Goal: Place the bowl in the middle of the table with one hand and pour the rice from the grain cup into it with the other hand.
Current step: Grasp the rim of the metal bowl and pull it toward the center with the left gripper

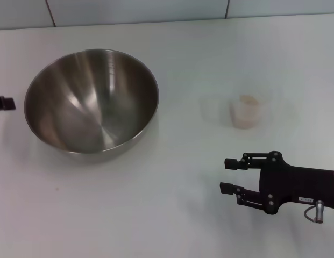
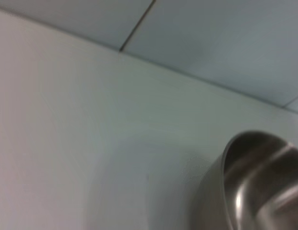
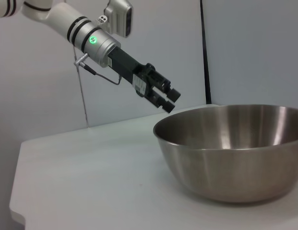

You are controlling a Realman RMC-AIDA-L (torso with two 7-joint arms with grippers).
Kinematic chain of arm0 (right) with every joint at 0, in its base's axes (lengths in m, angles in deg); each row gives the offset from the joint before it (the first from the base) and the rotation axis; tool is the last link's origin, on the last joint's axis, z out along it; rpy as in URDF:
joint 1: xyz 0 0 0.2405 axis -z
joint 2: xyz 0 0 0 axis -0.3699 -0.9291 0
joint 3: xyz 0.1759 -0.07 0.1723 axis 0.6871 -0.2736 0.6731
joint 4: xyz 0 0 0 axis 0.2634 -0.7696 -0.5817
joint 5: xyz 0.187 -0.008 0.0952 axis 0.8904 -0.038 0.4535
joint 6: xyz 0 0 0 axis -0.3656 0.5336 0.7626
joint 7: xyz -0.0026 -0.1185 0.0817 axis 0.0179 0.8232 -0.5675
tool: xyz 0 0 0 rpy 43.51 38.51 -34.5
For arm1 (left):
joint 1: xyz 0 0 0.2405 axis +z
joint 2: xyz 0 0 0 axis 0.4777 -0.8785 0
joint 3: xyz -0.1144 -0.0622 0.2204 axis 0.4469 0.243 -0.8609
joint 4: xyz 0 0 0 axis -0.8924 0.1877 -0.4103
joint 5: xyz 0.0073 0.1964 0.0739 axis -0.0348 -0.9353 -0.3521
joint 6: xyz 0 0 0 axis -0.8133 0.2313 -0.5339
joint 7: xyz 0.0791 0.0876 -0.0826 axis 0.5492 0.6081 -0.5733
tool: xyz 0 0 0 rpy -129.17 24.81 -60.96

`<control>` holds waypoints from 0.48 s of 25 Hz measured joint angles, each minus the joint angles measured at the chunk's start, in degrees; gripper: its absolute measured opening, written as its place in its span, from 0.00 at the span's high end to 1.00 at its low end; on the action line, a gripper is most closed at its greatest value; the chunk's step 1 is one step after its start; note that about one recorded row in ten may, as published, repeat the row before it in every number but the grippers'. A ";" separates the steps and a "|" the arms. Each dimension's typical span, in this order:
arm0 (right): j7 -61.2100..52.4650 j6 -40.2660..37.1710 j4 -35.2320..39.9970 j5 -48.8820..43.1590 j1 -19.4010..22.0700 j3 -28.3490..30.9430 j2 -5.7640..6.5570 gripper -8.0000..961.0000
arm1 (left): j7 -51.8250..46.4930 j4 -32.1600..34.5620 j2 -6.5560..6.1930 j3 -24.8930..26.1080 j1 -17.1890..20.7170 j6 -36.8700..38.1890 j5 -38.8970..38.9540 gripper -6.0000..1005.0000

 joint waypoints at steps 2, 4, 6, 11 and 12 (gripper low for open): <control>1.59 0.13 -0.17 0.05 0.00 0.10 -0.01 0.49 | -3.17 -0.24 0.20 -1.55 -1.31 1.88 -2.51 0.35; 1.84 0.30 -0.19 0.12 0.02 0.13 -0.01 0.49 | -4.38 -0.20 0.21 -2.43 -1.70 2.53 -2.92 0.35; 2.30 0.88 -0.29 0.25 0.07 0.16 -0.01 0.49 | -6.54 1.06 0.22 -4.18 -2.17 3.55 -3.18 0.35; 3.34 1.65 -0.63 0.65 0.56 0.17 0.01 0.49 | -11.11 6.24 0.26 -8.21 -2.13 4.33 -3.79 0.35; 3.38 1.65 -0.63 0.74 0.68 0.17 0.03 0.49 | -12.43 7.18 0.23 -9.37 -2.20 4.65 -4.45 0.35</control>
